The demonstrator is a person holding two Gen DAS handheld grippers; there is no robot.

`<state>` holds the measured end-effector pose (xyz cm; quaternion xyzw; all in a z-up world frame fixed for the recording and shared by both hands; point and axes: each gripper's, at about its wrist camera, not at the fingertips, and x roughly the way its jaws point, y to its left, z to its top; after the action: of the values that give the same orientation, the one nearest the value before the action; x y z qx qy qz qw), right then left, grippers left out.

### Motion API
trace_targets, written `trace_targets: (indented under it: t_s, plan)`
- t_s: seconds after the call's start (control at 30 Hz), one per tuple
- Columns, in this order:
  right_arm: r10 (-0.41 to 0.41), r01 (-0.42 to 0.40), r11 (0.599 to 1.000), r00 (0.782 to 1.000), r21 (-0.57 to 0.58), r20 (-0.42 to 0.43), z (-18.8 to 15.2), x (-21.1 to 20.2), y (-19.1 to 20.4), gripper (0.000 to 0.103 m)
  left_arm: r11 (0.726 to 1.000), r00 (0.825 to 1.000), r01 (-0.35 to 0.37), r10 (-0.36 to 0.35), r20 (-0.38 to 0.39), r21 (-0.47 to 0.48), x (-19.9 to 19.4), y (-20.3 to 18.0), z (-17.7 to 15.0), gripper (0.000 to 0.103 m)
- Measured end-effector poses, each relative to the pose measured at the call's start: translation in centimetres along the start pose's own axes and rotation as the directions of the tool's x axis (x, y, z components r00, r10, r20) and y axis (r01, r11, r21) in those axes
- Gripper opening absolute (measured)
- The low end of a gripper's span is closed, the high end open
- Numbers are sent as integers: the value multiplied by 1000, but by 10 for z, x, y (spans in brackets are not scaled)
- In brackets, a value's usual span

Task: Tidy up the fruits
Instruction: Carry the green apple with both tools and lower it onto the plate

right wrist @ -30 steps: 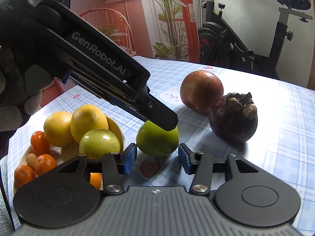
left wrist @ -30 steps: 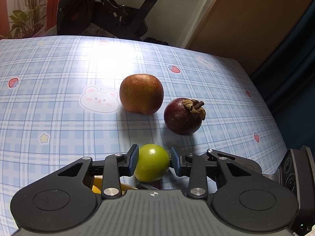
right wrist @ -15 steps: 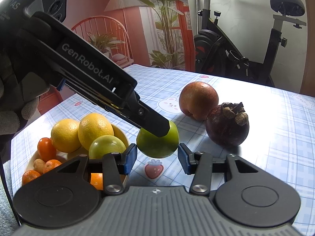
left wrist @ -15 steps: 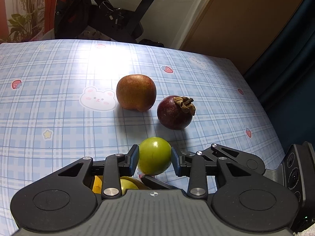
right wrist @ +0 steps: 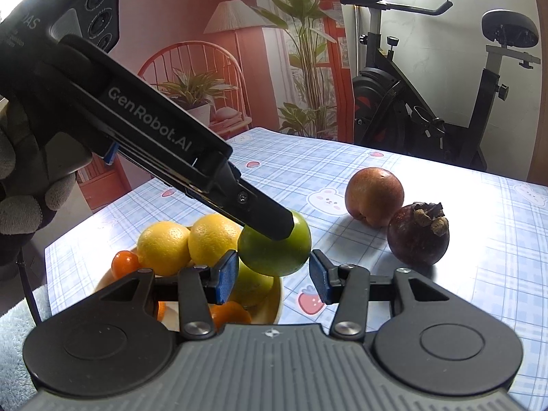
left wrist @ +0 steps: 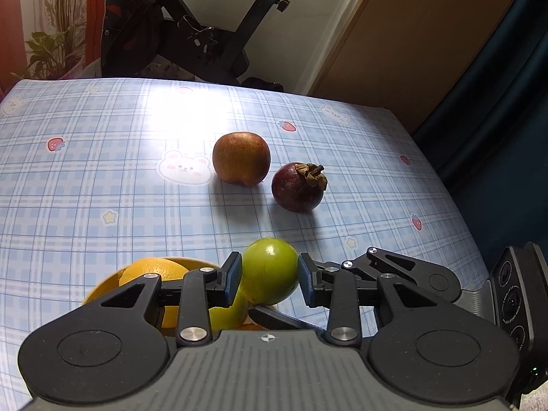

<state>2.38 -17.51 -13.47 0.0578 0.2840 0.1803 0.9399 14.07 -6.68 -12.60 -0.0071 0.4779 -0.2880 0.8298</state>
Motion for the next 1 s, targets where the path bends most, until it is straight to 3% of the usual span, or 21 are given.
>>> trace_targets:
  t_s: [0.67,1.0]
  plan:
    - [91,-98,991,993,-87,-79,-8,24,60,49,994,999,-33,30,-24,-107,-34,48,-44,37]
    - [99,-107,993,986,-56,-133,-11,44,61,49,986,999,-31,26,-29,-162,-26,65,-48,37]
